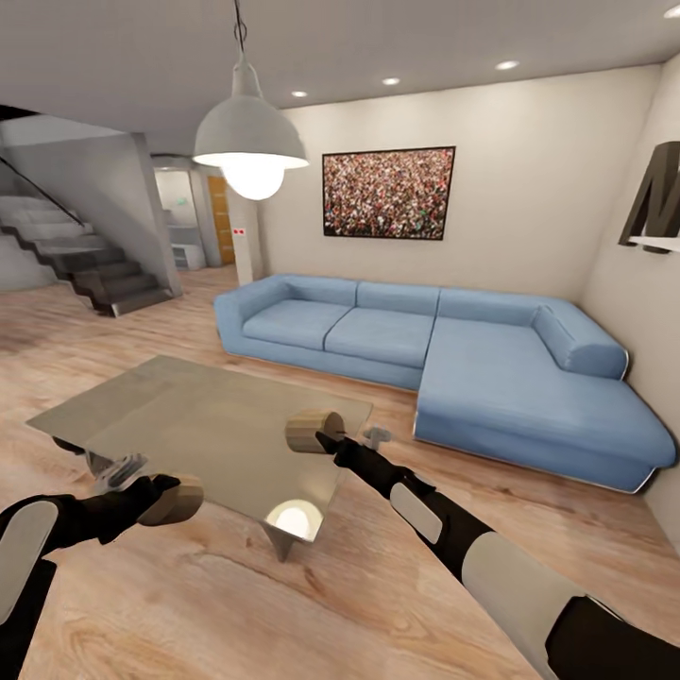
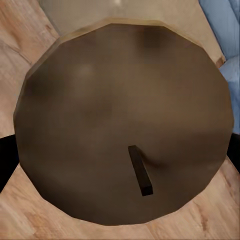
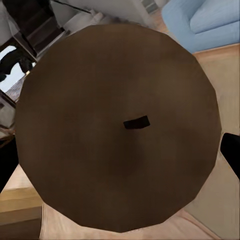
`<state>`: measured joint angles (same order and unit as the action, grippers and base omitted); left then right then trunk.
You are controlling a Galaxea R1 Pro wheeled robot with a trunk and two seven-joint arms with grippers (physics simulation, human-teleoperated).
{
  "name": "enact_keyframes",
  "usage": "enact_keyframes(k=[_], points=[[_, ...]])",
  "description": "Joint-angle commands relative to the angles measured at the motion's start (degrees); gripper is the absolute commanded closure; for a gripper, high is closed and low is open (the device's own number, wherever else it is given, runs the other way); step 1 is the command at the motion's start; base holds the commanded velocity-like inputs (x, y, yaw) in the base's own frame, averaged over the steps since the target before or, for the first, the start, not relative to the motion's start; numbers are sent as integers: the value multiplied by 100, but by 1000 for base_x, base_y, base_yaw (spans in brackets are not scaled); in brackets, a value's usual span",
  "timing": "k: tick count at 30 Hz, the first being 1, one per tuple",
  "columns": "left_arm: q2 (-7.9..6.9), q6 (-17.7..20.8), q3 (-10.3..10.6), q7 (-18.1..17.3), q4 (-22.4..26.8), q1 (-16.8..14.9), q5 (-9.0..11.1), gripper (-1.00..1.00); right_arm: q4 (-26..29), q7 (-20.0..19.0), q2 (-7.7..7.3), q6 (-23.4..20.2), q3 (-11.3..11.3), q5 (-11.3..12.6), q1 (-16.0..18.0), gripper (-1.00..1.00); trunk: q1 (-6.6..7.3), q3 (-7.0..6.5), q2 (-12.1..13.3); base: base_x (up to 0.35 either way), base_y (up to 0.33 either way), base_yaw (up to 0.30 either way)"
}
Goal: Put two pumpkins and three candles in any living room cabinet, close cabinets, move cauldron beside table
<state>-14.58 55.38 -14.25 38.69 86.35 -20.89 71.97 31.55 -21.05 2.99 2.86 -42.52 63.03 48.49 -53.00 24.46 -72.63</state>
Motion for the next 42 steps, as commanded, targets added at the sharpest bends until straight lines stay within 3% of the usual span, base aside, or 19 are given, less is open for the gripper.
enact_keyframes(k=[1,12,42], points=[[3,8,-73,59,5,-3,78,100,-8,-13,0,30,-33,64,12,100,-3,1,-4,231,269,226],[8,105,-161,55,5,-3,80,100,-8,-13,0,30,-37,66,12,100,-3,-53,-4,126,297,226],[9,113,-166,52,5,-3,80,100,-16,-13,0,30,-37,-10,12,100,-3,-200,-4,136,279,226]])
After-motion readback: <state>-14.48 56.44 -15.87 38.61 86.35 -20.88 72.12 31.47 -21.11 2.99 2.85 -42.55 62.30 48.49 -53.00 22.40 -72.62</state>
